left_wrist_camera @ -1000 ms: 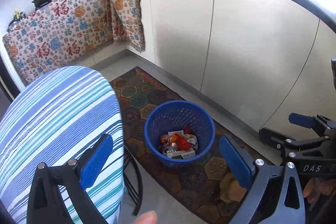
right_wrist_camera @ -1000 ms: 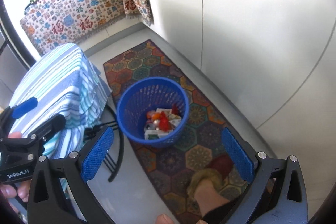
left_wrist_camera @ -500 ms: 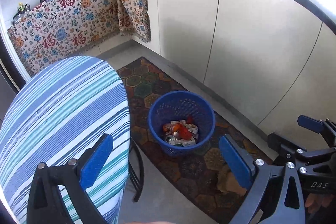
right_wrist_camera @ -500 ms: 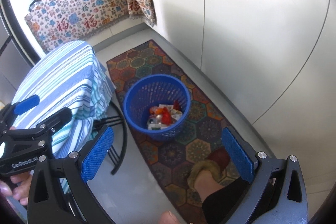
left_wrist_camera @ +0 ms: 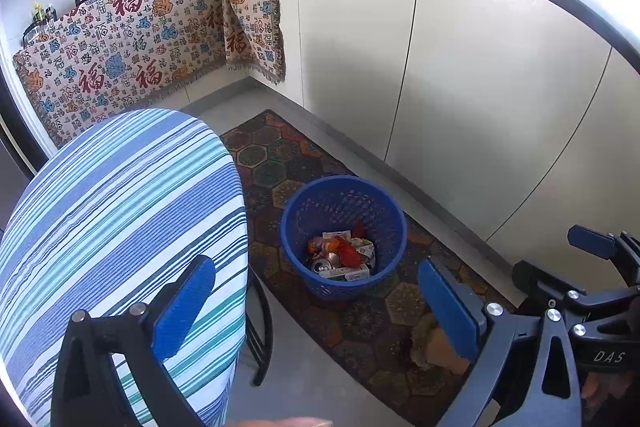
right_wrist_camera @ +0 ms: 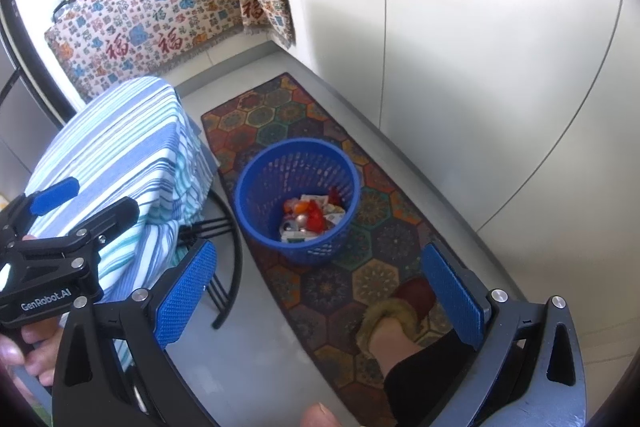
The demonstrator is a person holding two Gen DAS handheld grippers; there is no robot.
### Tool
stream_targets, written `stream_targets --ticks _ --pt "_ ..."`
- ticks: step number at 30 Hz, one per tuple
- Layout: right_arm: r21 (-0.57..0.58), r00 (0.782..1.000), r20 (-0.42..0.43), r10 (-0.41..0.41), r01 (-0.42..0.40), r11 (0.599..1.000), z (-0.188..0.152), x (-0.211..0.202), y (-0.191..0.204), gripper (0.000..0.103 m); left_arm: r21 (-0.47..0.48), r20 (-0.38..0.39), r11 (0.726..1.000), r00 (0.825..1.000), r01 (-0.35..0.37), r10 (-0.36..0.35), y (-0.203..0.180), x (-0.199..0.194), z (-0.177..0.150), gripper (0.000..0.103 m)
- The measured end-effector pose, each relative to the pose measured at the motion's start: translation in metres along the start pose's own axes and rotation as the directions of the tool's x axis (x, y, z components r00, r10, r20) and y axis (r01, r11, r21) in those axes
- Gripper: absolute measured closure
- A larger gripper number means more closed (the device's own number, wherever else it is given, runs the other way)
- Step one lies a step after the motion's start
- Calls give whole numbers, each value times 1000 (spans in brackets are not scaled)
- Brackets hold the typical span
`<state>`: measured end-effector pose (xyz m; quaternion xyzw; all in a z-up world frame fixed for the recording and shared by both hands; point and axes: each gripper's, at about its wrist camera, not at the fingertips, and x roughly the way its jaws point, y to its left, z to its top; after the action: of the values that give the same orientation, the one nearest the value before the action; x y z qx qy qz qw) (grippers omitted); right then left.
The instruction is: Collect trash
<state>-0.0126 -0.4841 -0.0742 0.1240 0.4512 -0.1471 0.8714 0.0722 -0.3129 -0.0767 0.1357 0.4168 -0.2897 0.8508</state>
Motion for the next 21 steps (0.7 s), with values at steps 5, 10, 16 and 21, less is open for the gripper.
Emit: stream_targets --ticks 5,10,16,21 --pt "0 1000 3 2 -2 1000 -1 -1 1 0 0 -1 1000 1000 -8 8 1 1 1 0" --pt "-2 1000 -2 4 -4 1000 -1 -1 2 0 1 -3 1000 1000 -12 12 2 1 1 0" --pt "-7 1000 -5 7 -7 1000 -1 -2 2 0 -1 -3 1000 1000 -11 11 2 2 1 0" --pt "-8 1000 -5 5 -5 1000 -1 -2 4 0 -2 -10 1000 1000 -11 10 3 2 1 0"
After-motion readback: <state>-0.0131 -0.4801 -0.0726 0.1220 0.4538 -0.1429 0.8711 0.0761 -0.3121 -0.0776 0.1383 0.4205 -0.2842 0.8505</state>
